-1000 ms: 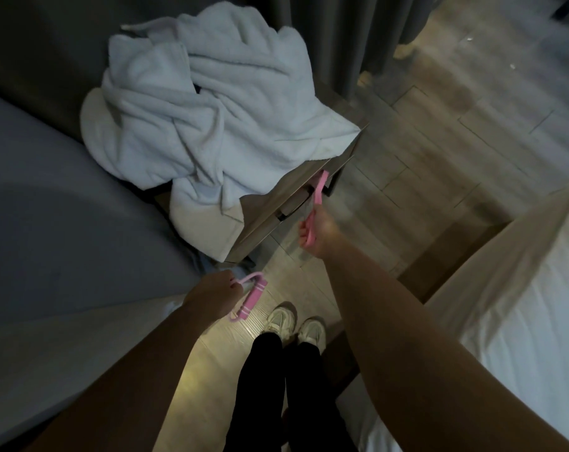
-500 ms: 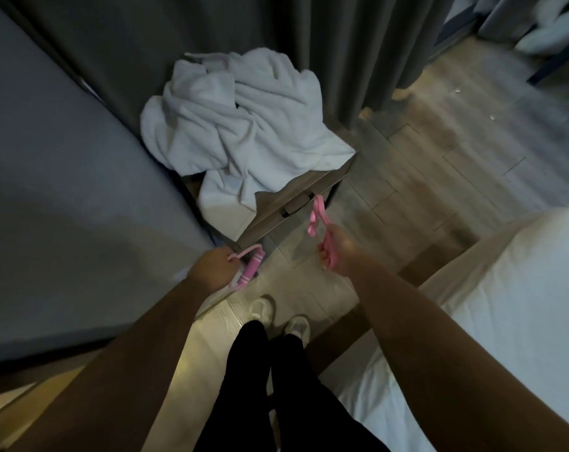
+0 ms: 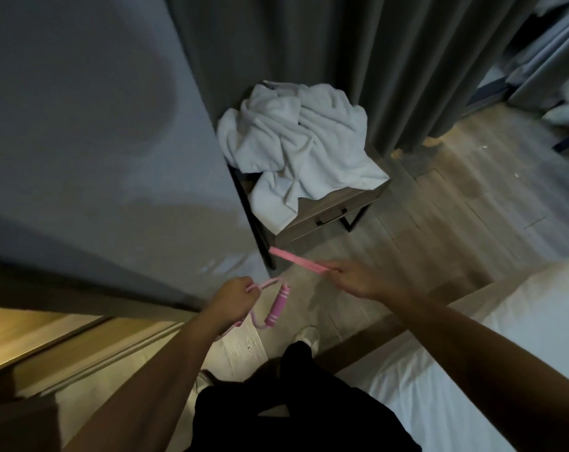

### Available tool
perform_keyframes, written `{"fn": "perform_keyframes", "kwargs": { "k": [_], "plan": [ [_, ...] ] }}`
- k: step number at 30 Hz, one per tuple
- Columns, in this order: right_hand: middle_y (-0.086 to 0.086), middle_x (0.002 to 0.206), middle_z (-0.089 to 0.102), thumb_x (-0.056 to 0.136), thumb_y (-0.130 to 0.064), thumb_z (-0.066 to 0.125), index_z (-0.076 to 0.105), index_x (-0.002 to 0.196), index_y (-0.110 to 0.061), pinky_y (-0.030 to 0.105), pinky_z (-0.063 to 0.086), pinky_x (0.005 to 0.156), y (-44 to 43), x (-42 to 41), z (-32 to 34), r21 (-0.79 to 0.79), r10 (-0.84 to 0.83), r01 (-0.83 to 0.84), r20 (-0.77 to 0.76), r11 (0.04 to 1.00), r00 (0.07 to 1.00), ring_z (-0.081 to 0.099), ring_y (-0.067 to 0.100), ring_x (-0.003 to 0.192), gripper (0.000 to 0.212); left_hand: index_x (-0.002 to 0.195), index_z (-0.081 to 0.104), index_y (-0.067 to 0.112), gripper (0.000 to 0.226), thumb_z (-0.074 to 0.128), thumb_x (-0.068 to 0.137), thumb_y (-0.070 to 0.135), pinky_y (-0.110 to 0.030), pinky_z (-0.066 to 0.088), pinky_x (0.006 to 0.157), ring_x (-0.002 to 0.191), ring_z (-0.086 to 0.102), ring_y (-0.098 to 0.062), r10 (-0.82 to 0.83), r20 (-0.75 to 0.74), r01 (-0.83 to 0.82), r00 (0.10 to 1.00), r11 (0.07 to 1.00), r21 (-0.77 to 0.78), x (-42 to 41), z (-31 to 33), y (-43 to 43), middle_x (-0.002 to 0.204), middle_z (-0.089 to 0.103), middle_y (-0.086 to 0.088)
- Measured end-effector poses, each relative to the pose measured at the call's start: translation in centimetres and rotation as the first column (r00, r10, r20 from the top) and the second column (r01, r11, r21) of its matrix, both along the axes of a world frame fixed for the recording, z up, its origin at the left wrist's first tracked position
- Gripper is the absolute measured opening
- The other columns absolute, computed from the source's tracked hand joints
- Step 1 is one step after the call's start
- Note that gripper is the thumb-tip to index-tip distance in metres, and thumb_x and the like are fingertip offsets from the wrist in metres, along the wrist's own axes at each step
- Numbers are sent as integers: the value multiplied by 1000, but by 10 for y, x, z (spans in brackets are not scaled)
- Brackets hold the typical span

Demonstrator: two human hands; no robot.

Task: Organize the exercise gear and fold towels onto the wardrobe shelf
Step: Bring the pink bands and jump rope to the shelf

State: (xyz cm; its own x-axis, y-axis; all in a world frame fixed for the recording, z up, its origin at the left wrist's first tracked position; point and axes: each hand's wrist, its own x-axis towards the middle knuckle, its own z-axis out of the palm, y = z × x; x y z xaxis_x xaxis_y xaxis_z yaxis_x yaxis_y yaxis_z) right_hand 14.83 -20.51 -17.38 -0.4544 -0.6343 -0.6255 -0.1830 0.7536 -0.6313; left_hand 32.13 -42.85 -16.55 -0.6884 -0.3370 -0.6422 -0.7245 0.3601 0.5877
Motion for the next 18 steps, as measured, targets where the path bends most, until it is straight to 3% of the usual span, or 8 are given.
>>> {"fn": "perform_keyframes", "kwargs": {
  "k": [2,5,7,10,12,15,18],
  "plan": [
    [2,136,58,101,-47,40,44,143,-39,38,46,100,-14,14,8,29,145,-143,-63,989,987,57,21,117,42,85,55,-1,21,47,95,15,-37,38,52,54,48,-26,14,-1,-14,1000,1000,21,22,3,-10,70,53,-18],
    [4,138,57,101,-45,42,42,142,-45,39,45,101,-37,36,23,62,297,-291,-138,955,945,56,23,118,41,89,54,-4,18,46,96,10,-39,37,56,58,47,-28,64,6,-64,998,996,64,59,9,-32,72,51,-21],
    [4,139,56,101,-44,42,41,142,-45,40,44,102,-59,55,32,64,369,-364,-188,929,910,55,23,120,41,87,59,1,18,48,96,13,-42,44,55,58,55,-34,50,4,-50,999,999,-3,86,14,-52,73,61,-21],
    [1,141,55,100,-39,47,41,143,-43,32,41,103,-95,90,44,56,447,-446,-230,893,865,55,20,122,43,90,65,5,22,51,96,21,-42,51,62,72,65,-36,-5,4,6,1000,989,-146,133,20,-87,81,68,-18],
    [-2,144,52,99,-37,51,43,144,-38,22,37,101,-117,117,48,41,466,-471,-249,881,849,52,18,127,45,85,64,6,22,55,95,24,-38,48,56,65,62,-33,42,-14,-43,999,982,-185,168,20,-111,76,67,-14],
    [2,149,45,97,-37,56,41,147,-25,18,29,106,-149,166,51,13,468,-489,-313,872,827,44,17,134,54,85,59,1,22,54,96,19,-33,39,48,53,50,-25,229,-26,-230,973,973,-36,228,18,-143,68,56,-18],
    [7,150,43,95,-34,60,36,149,-16,26,30,111,-181,215,57,-29,489,-534,-362,845,793,43,20,135,62,92,64,0,20,55,97,17,-26,43,50,59,52,-20,382,61,-386,922,919,83,287,25,-173,74,59,-13]
  ]
}}
